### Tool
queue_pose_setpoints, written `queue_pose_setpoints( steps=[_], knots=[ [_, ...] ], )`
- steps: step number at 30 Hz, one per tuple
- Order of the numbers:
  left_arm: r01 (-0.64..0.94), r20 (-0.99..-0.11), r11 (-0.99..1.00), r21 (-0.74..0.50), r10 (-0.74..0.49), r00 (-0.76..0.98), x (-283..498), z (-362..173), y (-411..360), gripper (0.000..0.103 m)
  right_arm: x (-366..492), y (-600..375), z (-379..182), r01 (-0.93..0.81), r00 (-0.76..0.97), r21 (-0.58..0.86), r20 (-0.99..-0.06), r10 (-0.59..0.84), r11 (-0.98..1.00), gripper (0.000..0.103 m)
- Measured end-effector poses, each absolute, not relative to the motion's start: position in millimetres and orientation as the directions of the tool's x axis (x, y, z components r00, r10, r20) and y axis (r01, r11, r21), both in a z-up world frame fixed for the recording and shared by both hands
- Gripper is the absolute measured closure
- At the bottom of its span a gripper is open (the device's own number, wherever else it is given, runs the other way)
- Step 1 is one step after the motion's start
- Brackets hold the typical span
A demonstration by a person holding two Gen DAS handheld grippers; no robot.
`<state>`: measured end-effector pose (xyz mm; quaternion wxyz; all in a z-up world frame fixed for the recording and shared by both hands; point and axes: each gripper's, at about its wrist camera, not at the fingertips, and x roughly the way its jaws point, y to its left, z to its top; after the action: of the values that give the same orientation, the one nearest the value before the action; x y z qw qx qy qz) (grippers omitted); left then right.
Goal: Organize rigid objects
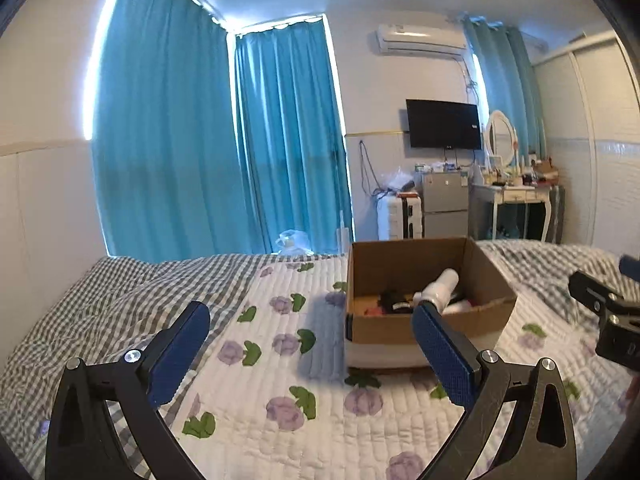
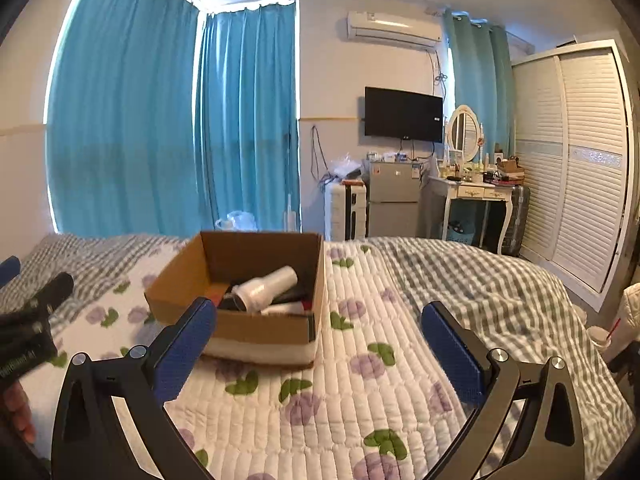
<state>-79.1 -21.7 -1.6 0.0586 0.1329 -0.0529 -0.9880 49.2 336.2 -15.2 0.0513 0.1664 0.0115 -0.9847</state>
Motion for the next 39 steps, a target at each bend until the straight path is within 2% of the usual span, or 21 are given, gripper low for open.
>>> queue_pose_setpoints(
  steps=[10, 18, 39],
  knots=[
    [0.032, -0.289, -0.998, 0.051, -0.046, -0.956, -74.7, -1.9, -23.7, 0.000, 49.3, 334.7, -23.5, 0.099, -0.941, -0.015, -0.326, -0.089, -0.995, 0.000],
    [0.024, -0.322, -0.999, 0.027, -0.031, -0.946, -75.9, -5.7, -25.2, 0.000, 52.0, 333.4, -25.4, 0.104, -0.946, -0.030, -0.313, -0.089, -0.994, 0.000],
    [0.017, -0.341, -0.999, 0.027, -0.026, -0.940, -76.2, -7.3, -23.2, 0.000, 48.7, 325.8, -30.2, 0.115, -0.942, -0.051, -0.322, -0.093, -0.992, 0.000]
  ],
)
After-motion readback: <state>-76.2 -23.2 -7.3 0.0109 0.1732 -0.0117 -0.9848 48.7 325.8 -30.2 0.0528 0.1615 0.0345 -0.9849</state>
